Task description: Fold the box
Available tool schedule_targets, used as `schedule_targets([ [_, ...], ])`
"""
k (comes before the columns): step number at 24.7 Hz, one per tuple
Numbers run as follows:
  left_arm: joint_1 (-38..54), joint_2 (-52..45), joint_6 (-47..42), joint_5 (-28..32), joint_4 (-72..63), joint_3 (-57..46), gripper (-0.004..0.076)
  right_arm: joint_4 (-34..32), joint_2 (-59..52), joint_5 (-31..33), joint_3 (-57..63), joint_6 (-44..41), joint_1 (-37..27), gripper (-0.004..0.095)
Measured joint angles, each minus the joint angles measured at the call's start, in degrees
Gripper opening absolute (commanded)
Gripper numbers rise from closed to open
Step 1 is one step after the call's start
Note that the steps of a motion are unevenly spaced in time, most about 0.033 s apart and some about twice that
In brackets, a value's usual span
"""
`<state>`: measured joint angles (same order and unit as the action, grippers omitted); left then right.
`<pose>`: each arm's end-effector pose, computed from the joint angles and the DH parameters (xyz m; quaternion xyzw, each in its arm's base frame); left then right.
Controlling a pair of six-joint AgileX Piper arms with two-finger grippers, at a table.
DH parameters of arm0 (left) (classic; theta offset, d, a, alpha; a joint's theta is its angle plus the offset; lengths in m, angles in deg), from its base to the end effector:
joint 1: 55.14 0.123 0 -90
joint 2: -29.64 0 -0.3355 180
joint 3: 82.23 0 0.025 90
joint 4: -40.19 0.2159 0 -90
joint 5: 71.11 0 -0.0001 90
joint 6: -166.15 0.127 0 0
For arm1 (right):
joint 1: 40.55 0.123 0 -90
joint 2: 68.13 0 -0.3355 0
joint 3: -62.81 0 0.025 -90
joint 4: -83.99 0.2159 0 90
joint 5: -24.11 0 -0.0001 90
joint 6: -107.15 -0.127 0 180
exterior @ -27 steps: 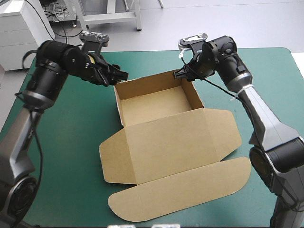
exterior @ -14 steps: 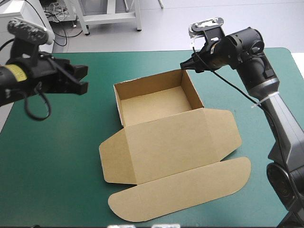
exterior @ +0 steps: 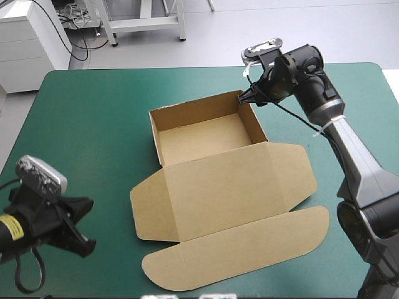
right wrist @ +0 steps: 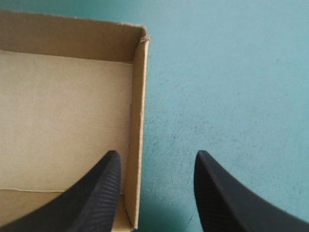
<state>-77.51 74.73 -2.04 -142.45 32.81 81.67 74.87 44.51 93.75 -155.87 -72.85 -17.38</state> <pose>0.0249 -0.0270 0.4015 0.2739 0.8715 -0.1008 0.3941 0.3794 0.1418 0.4155 -0.1931 0.9271 -0.0153 0.3210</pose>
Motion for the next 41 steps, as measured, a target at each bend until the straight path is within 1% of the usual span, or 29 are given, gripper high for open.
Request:
schedule_targets([
  [2, 0.0, -5.5, 0.0, 2.2, 0.0, -7.2, -0.0008, 0.1, 2.8, -0.1, 0.2, 0.0, 0.0, 0.0447],
  [3, 0.0, -11.1, -0.2, 5.2, 0.0, -13.5, -0.0008, 0.1, 5.5, -0.3, 0.2, 0.3, 0.0, 0.0447],
  [7, 0.0, -21.0, -1.0, 10.6, -0.1, -22.8, -0.0008, 0.1, 9.8, -0.6, 0.2, 0.5, 0.0, 0.0446],
  [8, 0.0, -25.2, -1.4, 12.7, -0.2, -26.0, -0.0008, 0.1, 11.8, -0.8, 0.2, 0.5, 0.0, 0.0446],
  [11, 0.0, -30.8, -2.1, 14.5, -0.2, -29.2, -0.0008, 0.1, 14.4, -1.7, 0.2, 0.5, 0.0, 0.0441],
  [12, 0.0, -32.0, -2.2, 14.6, -0.2, -29.6, -0.0008, 0.1, 15.1, -2.0, 0.3, 0.5, 0.0, 0.0414],
  [14, 0.0, -34.9, -2.6, 15.0, -0.2, -30.3, -0.0008, 0.1, 16.8, -3.4, 0.5, 0.4, 0.0, 0.0308],
  [17, 0.0, -35.2, -2.6, 15.1, -0.2, -30.6, -0.0008, 0.1, 17.4, -5.0, 0.5, 0.4, 0.0, -0.0021],
  [21, 0.0, -35.2, -2.8, 15.3, -0.2, -33.3, -0.0008, 0.8, 17.7, -5.6, 0.2, 0.0, 0.0, -0.002],
  [25, 0.0, -35.2, -2.8, 15.4, -0.2, -33.3, -0.0008, 0.7, 17.7, -5.5, -1.2, -0.4, -1.5, -0.0022],
  [28, 0.0, -35.2, -3.0, 15.4, -0.2, -33.3, -0.0008, -0.5, 17.7, -5.1, -2.7, 0.0, -6.0, -0.0022],
  [33, 0.0, -35.2, -3.0, 15.4, -0.2, -33.3, -0.0008, -2.0, 17.7, -5.2, -4.5, 0.4, -19.2, -0.0022],
  [39, 0.0, -35.2, -3.0, 15.4, -0.2, -33.3, -0.0008, 0.4, 18.0, -5.9, -4.5, 0.5, -35.0, -0.0022],
  [41, 0.0, -35.2, -3.0, 15.4, -0.2, -33.3, -0.0008, 0.5, 18.3, -6.2, -4.5, 0.5, -39.0, -0.0022],
])
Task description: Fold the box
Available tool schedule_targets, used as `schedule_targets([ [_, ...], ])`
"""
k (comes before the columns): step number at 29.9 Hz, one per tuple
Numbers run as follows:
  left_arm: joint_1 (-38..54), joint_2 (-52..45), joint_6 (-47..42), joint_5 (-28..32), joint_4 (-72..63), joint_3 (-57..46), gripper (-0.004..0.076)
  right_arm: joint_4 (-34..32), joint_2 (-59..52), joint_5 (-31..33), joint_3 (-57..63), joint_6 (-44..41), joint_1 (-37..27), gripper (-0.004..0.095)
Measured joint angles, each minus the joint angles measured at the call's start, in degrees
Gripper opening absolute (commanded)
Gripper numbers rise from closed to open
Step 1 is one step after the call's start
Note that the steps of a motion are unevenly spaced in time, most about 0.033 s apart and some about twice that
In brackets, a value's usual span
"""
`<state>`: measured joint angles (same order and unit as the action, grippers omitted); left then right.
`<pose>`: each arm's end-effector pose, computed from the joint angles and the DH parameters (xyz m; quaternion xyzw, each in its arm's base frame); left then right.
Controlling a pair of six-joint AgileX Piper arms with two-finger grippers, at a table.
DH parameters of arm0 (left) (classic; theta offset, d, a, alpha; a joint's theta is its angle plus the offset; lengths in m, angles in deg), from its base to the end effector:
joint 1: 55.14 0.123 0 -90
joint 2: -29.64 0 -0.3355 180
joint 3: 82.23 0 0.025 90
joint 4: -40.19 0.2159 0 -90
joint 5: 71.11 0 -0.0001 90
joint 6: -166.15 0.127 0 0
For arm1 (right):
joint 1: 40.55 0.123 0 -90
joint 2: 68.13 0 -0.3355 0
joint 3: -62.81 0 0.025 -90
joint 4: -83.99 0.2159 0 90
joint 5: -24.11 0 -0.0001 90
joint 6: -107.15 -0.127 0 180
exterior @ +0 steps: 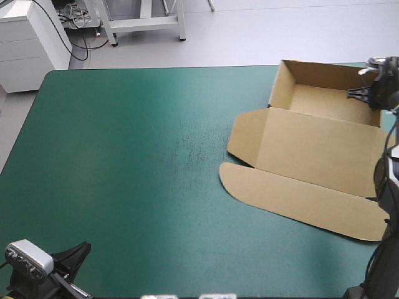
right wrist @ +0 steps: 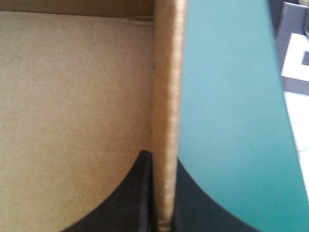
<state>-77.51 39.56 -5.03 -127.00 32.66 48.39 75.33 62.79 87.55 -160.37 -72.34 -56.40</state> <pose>-0.0452 0.0037 0.2592 0.2246 0.8120 -0.1283 0.5233 0.4721 -0.1518 0.3000 0.1132 0.9593 -0.1084 0.2351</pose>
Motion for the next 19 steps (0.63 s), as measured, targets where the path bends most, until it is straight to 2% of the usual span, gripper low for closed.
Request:
schedule_targets([
  [3, 0.0, 0.0, 0.0, 0.0, 0.0, 0.0, -0.0008, 0.1, 0.5, -0.1, 0.0, 0.0, -5.2, -0.0022],
  [8, 0.0, 0.0, -0.2, 0.2, 0.2, 0.0, -0.0008, 2.1, 2.1, -0.5, 0.0, 0.1, -10.0, -0.0022],
  [19, 0.0, 0.0, -0.2, 0.3, 0.2, 0.0, -0.0008, 3.5, 4.8, -0.7, -0.7, -0.1, -11.3, -0.0005],
])
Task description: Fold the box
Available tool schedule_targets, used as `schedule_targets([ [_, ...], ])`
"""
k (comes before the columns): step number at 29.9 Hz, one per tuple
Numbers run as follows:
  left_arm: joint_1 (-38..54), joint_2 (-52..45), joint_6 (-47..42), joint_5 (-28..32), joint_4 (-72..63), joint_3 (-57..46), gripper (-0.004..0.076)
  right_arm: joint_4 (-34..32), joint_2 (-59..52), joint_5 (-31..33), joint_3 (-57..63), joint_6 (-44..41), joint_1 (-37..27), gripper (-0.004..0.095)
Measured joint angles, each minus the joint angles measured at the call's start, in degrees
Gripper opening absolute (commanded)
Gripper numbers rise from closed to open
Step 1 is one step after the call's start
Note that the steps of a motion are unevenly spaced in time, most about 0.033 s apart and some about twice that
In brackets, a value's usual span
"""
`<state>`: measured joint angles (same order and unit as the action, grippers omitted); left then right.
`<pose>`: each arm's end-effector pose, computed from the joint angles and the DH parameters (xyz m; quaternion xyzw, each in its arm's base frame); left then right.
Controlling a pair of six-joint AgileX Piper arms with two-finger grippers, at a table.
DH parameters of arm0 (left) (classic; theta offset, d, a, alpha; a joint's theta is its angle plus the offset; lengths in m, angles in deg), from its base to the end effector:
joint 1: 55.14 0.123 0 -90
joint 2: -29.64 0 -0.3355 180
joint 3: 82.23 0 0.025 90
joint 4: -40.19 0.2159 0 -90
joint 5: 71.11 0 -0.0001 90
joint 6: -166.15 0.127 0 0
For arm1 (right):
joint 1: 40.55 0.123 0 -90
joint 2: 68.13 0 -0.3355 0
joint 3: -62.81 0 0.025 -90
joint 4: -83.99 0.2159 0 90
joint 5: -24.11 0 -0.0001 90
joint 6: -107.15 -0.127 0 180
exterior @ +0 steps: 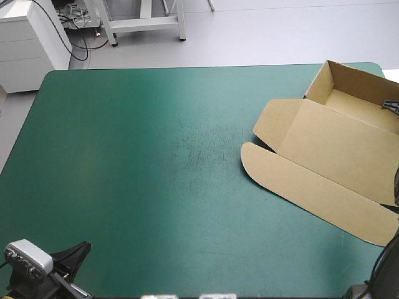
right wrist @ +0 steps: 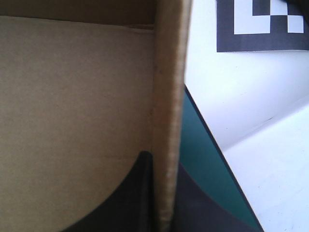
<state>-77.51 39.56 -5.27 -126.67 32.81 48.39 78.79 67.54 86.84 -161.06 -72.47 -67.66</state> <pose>-0.0448 0.0039 0.2598 0.2224 0.8111 -0.1284 0.5256 0.4503 -0.2420 0.2614 0.2142 0.9506 -0.0950 0.2035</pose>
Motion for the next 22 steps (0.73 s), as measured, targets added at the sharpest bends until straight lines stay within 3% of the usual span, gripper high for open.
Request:
schedule_targets([
  [3, 0.0, 0.0, 0.0, 0.0, 0.0, 0.0, -0.0008, -0.3, 0.1, 0.4, -0.4, -0.7, 0.0, 0.0075],
  [9, 0.0, 0.0, 0.0, 0.0, 0.0, 0.0, -0.0008, -1.4, 1.4, 3.3, -4.9, -0.9, 0.0, 0.0376],
  [12, 0.0, 0.0, 0.0, 0.0, 0.0, 0.0, -0.0008, -2.2, 1.3, 5.2, -9.1, -0.9, 0.0, 0.0469],
  [18, 0.0, 0.0, 0.0, 0.0, 0.0, 0.0, -0.0008, 4.6, -6.6, 6.0, -12.1, 0.2, 0.0, 0.0479],
  [22, 0.0, 0.0, 0.0, 0.0, 0.0, 0.0, -0.0008, 13.3, -14.6, 6.3, -10.7, 5.1, 1.0, 0.0383],
])
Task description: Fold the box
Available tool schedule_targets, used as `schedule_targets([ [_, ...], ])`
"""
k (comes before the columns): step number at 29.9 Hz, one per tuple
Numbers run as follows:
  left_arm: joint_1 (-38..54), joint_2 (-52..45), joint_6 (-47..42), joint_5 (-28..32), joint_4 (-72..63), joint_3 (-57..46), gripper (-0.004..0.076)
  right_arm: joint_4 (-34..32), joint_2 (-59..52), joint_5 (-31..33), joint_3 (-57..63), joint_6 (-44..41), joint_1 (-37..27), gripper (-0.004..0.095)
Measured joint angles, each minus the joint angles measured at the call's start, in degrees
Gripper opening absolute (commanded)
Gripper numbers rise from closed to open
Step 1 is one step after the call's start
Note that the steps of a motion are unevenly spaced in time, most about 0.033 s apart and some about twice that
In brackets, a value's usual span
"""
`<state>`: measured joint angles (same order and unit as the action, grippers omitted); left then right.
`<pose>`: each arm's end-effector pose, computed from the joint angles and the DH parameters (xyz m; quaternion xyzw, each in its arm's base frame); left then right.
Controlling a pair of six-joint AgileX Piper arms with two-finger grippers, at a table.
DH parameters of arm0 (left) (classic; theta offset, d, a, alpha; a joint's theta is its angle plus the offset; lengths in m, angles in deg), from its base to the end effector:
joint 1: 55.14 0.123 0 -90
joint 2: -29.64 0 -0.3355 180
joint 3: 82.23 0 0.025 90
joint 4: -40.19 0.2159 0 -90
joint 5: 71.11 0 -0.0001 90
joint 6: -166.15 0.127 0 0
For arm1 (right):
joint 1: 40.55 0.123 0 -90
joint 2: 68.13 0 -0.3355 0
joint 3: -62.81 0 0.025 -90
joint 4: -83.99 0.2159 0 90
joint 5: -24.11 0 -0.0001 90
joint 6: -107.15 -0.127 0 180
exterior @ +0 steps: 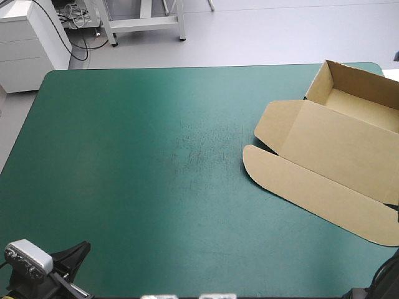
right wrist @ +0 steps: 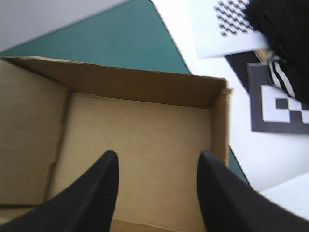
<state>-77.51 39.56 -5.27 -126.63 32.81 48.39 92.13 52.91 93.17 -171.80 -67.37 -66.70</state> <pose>-0.0447 0.0039 0.2599 0.2223 0.8109 -0.1284 0.5259 0.4108 -0.1830 0.4302 0.1640 0.9085 -0.0347 0.3828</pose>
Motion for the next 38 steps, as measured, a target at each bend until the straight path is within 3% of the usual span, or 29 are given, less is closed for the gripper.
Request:
schedule_targets([
  [2, 0.0, 0.0, 0.0, 0.0, 0.0, 0.0, -0.0008, 1.4, -5.5, 0.0, 2.8, 2.3, 2.2, 0.0271],
  [5, 0.0, 0.0, 0.0, 0.0, 0.0, 0.0, -0.0008, 0.9, -14.6, 0.0, 10.1, 5.5, 8.1, 0.0014],
  [6, 0.0, 0.0, 0.0, 0.0, 0.0, 0.0, -0.0008, 0.6, -17.8, 0.1, 13.1, 6.4, 9.7, -0.0017],
  [11, 0.0, 0.0, 0.0, 0.0, 0.0, 0.0, -0.0008, 0.2, -33.0, -1.4, 29.3, 10.8, 18.1, -0.0016],
  [17, 0.0, 0.0, 0.0, 0.0, 0.0, 0.0, -0.0008, 0.2, -52.3, -9.9, 50.9, 11.5, 24.0, -0.0016],
  [23, 0.0, 0.0, 0.0, 0.0, 0.0, 0.0, -0.0008, 0.0, -73.2, -18.2, 75.0, 11.5, 24.8, -0.0016],
  [28, 0.0, 0.0, 0.0, 0.0, 0.0, 0.0, -0.0008, 0.1, -91.0, -20.4, 91.8, 11.3, 24.8, -0.0016],
  [33, 0.0, 0.0, 0.0, 0.0, 0.0, 0.0, -0.0008, 0.1, -103.4, -20.2, 100.9, 10.2, 24.8, -0.0016],
  [38, 0.0, 0.0, 0.0, 0.0, 0.0, 0.0, -0.0008, -0.3, -109.1, -20.2, 105.4, 10.4, 24.8, -0.0016],
])
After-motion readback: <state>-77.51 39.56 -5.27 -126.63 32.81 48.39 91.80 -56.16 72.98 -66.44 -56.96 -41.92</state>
